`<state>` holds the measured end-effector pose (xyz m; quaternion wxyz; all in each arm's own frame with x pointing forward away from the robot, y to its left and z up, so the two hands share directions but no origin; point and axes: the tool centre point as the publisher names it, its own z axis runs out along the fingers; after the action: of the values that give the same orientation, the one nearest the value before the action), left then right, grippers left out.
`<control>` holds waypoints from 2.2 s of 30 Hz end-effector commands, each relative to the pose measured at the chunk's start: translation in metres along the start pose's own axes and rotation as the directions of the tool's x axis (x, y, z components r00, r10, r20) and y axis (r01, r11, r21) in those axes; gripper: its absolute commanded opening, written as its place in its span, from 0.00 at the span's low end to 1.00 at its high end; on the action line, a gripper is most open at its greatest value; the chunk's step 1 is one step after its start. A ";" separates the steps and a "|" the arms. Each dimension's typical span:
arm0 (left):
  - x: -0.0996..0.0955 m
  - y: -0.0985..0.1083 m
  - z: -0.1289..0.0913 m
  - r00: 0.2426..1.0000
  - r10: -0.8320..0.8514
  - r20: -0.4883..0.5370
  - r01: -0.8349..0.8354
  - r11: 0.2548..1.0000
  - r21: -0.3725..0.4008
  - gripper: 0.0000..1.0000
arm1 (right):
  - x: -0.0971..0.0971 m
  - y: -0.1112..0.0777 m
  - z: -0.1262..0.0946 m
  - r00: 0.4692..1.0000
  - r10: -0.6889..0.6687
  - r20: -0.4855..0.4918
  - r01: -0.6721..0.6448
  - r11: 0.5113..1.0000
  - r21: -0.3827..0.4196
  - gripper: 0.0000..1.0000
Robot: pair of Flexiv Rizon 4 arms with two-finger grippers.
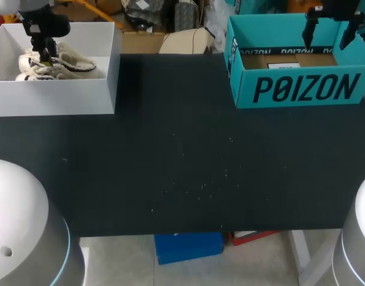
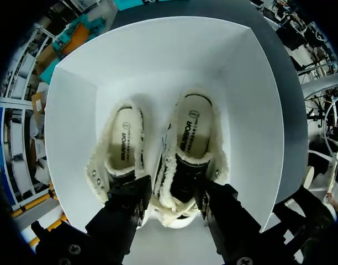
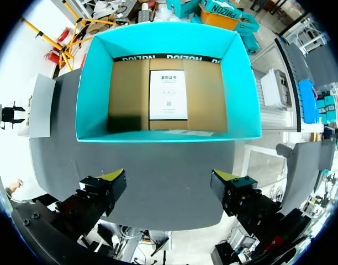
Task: Take the shoe out of the shoebox, open the shoe tongue, remove and reinsert the insole, then place the shoe into the shoebox
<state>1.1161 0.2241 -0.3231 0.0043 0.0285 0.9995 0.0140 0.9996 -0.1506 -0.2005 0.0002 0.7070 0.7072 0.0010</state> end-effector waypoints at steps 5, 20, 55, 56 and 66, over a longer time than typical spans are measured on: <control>-0.010 -0.013 0.028 0.998 0.029 -0.047 -0.029 1.000 -0.006 0.47 | 0.000 0.000 0.000 1.000 0.000 0.000 0.000 1.000 0.001 1.00; -0.012 -0.018 0.067 0.997 0.025 -0.079 -0.027 0.999 -0.025 0.35 | 0.000 0.000 0.000 1.000 0.000 0.000 0.000 1.000 0.001 1.00; -0.019 0.002 -0.008 0.996 0.005 -0.087 -0.009 0.999 -0.043 0.00 | 0.000 0.000 0.000 1.000 0.000 0.000 0.000 1.000 0.001 1.00; -0.020 0.003 -0.016 0.997 0.000 -0.079 -0.004 0.999 -0.045 0.00 | 0.000 0.000 0.000 1.000 0.000 0.000 0.000 1.000 0.001 1.00; -0.022 -0.007 -0.122 0.995 -0.103 -0.001 0.103 0.993 -0.049 0.00 | 0.000 0.000 0.000 1.000 0.000 0.000 0.000 1.000 0.001 1.00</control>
<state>1.1547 0.2224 -0.2680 -0.0105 -0.0208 0.9992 0.0333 0.9995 -0.1506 -0.2005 0.0002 0.7070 0.7072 0.0009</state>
